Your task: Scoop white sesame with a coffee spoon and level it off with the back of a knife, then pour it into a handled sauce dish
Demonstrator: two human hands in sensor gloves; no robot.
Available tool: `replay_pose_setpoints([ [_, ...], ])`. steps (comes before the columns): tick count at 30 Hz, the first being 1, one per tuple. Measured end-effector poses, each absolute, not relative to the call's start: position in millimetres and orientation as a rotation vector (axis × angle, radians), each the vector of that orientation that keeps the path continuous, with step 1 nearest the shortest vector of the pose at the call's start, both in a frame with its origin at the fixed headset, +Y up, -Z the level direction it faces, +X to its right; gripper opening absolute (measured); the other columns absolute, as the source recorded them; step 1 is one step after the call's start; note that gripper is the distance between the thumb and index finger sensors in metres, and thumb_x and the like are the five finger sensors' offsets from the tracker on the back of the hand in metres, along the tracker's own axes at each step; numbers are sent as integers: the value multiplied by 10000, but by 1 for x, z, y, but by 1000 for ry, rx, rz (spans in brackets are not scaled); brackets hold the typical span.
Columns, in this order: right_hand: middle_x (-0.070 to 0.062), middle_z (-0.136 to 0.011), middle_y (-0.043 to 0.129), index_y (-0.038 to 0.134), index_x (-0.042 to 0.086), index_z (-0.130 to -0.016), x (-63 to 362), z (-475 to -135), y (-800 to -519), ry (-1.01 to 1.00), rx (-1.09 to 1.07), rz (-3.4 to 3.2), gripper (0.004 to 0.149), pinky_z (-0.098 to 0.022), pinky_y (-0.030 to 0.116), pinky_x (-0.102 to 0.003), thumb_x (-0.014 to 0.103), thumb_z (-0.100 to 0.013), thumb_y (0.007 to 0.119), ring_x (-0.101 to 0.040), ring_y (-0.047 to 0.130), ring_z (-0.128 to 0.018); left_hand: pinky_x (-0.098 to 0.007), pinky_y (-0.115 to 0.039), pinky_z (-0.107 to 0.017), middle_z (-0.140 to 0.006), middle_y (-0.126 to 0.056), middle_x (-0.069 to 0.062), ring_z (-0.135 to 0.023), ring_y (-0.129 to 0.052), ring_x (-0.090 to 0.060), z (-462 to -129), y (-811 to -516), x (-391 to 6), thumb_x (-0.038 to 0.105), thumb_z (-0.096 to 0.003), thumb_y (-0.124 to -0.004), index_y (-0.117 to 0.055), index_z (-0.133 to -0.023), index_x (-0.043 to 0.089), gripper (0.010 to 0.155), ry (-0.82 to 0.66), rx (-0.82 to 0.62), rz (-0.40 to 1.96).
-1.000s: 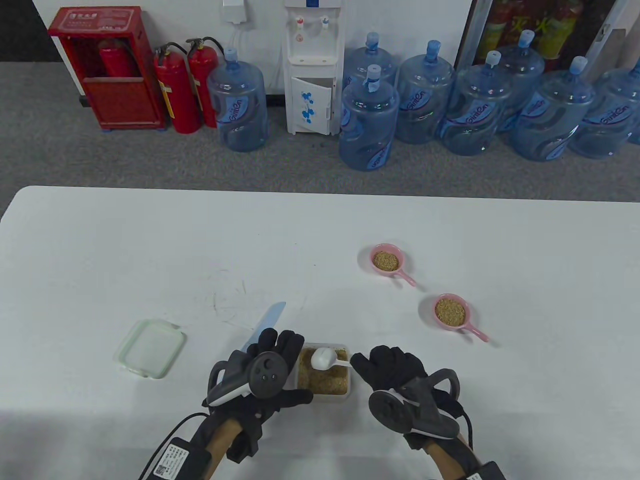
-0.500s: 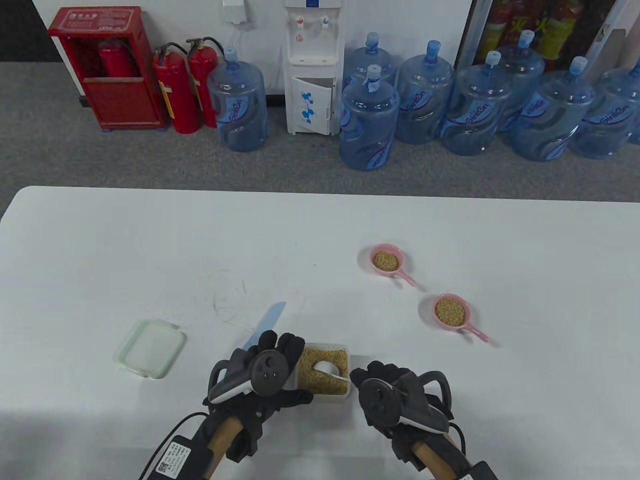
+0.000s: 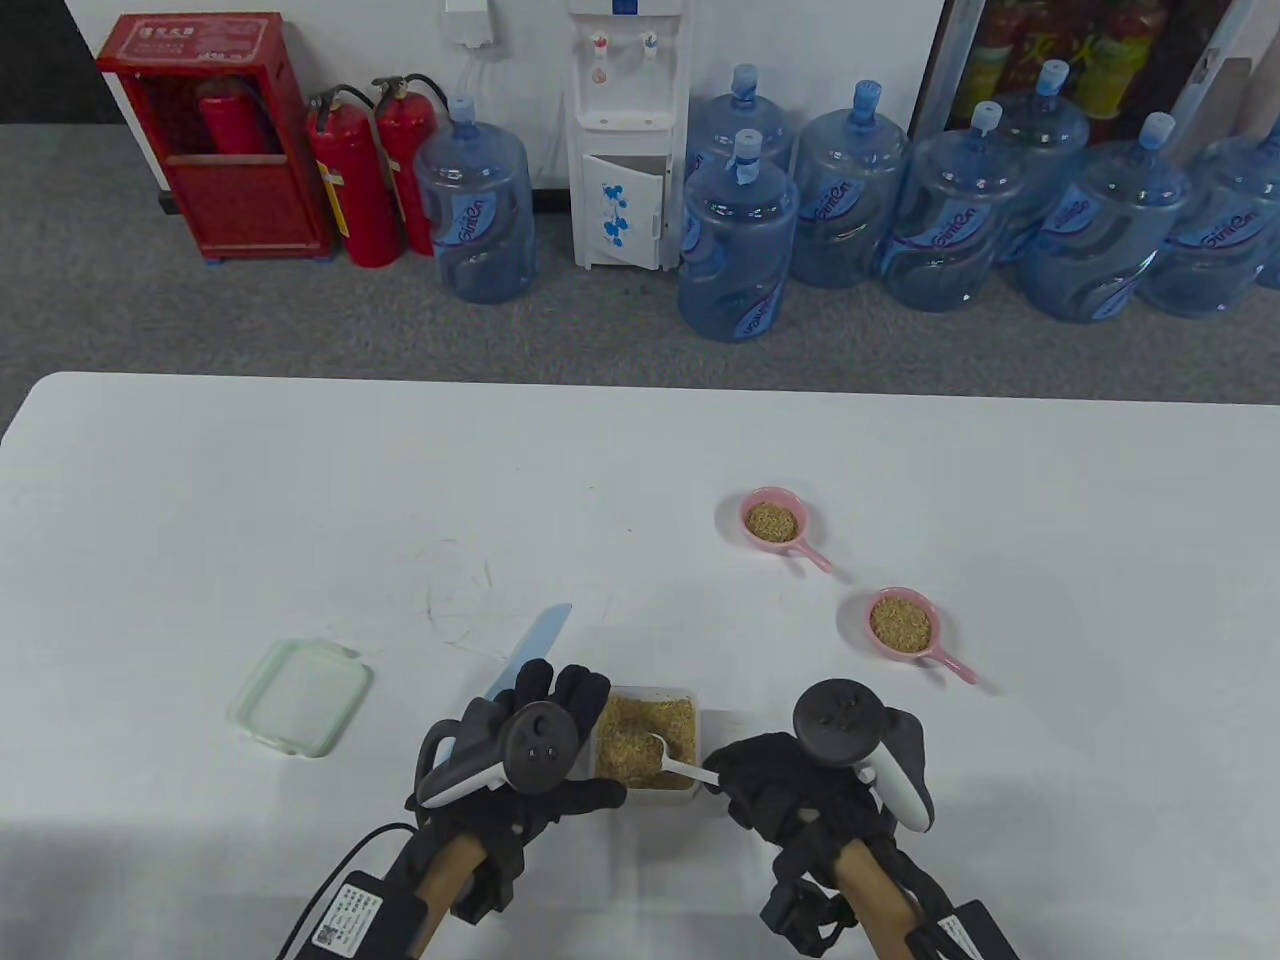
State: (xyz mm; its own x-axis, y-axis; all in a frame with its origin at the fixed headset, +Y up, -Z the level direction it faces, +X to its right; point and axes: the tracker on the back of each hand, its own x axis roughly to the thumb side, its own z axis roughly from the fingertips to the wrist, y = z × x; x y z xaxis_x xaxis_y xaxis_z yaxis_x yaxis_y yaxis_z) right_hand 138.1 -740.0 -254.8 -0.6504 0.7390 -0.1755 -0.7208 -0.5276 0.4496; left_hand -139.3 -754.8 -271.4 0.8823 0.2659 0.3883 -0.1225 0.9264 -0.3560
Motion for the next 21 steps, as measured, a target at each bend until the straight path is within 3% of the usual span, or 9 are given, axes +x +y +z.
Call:
replay_pose_setpoints([
  [21, -30, -502, 987, 856, 74, -942, 152, -257, -742, 616, 31, 2065, 436, -201, 850, -319, 271, -588, 694, -47, 889, -218, -633, -369, -830, -1280, -255, -95, -1141, -204, -509, -271, -755, -140, 713, -426, -644, -238, -1198, 249, 988, -449, -330, 203],
])
